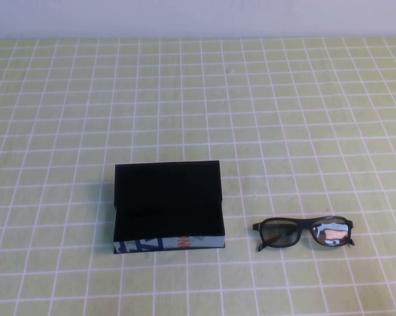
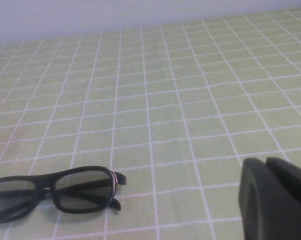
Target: Return glasses to glasses case
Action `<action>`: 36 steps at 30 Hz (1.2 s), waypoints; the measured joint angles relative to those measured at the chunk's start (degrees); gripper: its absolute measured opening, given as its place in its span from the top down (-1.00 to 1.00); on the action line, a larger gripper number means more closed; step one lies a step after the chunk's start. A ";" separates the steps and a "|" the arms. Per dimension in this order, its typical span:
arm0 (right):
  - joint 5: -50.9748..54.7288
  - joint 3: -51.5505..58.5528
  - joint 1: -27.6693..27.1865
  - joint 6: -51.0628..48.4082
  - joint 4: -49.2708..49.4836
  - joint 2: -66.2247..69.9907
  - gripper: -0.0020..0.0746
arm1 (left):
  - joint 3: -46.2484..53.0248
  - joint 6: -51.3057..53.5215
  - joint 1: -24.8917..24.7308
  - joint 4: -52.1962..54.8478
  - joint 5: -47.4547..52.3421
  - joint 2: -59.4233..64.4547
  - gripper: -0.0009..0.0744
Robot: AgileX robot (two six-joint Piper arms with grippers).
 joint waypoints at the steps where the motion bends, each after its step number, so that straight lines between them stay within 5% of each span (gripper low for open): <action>1: -0.22 0.00 0.00 0.00 0.00 0.00 0.99 | 0.00 0.00 0.00 0.00 0.00 0.00 0.98; 11: -12.63 0.00 0.00 0.00 0.83 0.00 0.99 | 0.00 -0.24 0.00 0.09 -5.69 0.00 0.98; 22: -28.95 0.00 0.00 0.00 6.77 0.00 0.99 | 0.00 -3.79 0.00 0.09 -33.55 0.00 0.98; 36: -27.99 0.00 0.00 0.10 7.41 0.00 0.99 | 0.00 -4.59 0.00 0.09 -35.20 0.00 0.98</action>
